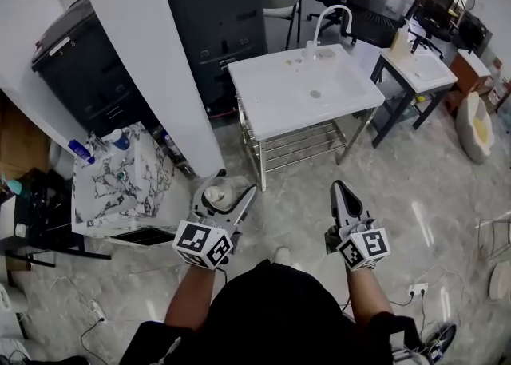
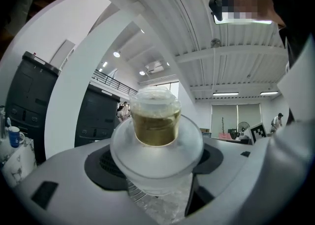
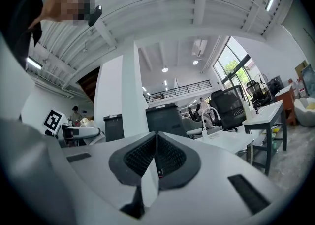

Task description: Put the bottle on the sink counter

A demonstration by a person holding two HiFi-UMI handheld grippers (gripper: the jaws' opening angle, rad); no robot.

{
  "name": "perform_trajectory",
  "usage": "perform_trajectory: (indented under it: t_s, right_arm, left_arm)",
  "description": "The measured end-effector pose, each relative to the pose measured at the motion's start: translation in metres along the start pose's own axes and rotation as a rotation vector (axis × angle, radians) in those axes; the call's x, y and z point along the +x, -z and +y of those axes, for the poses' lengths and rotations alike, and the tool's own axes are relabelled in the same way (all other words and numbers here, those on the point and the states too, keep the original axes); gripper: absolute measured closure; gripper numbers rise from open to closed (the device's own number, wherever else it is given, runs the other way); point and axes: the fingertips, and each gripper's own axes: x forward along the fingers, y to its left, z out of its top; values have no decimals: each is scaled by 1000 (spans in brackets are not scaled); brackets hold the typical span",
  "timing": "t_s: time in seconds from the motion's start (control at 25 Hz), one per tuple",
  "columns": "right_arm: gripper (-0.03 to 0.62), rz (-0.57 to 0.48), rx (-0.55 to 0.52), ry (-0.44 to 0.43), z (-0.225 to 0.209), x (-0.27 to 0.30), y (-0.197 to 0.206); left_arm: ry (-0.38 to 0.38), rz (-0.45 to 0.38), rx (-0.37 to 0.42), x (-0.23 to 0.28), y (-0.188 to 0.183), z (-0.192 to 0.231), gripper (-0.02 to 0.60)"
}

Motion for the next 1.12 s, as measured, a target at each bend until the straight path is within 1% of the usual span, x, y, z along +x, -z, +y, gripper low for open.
perform_trajectory:
  t_s: [0.28,0.36,0.52,0.8,0.96,1.12]
  right_arm:
    - [562,3,18,47,-78,5,-7]
    - [562,12,28,62,-92,6,-6]
    - [562,24,35,68,-107,16,-3]
    - [562,47,36,80,-130,49,8]
    - [562,40,13,86,-144,85,1]
    - [562,28,-6,92,-160,135,-12]
  left_arm:
    - [-4,18,4,71,8,-9,227]
    - [1,28,-2,83,11,-11,227]
    - [-2,46,-18,103,17,-5,227]
    - [4,61,-37,144,29,19,227]
    - [14,48,-48,179,27,45,227]
    - [23,28,-56,217,18,77,227]
